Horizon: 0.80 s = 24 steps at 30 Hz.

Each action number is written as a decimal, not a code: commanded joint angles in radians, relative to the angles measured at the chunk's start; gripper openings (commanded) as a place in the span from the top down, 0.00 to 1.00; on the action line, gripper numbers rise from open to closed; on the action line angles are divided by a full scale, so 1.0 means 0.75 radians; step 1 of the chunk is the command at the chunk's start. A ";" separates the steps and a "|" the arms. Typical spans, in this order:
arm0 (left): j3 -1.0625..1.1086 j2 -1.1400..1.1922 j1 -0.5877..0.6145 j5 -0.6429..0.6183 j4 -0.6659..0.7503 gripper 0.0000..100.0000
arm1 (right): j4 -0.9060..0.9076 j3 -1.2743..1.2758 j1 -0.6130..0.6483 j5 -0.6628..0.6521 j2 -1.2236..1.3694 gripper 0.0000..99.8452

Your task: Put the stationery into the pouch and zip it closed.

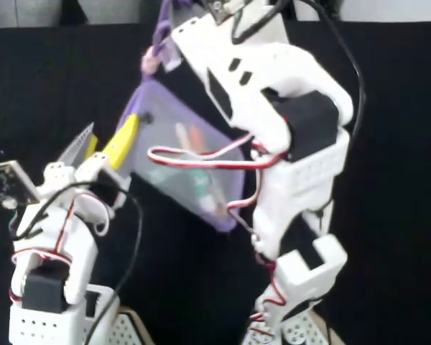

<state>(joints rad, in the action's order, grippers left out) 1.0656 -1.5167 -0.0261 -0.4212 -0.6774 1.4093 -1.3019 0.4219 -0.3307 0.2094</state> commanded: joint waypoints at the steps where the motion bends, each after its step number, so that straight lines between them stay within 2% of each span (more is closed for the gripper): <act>1: -0.087 -0.014 0.036 0.012 -0.002 0.74 | -0.205 -0.054 0.018 -0.008 -0.056 0.99; 13: -0.087 -0.014 0.046 0.012 -0.002 0.74 | -0.483 -0.056 0.037 -0.012 -0.148 0.99; 24: -0.087 -0.016 0.046 0.012 -0.002 0.74 | -0.626 0.005 0.037 -0.041 -0.210 0.99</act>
<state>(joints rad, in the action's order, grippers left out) 1.0625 -1.5167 -0.0015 -0.4196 -0.6774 1.0134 -1.3034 0.4358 -0.3307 0.0959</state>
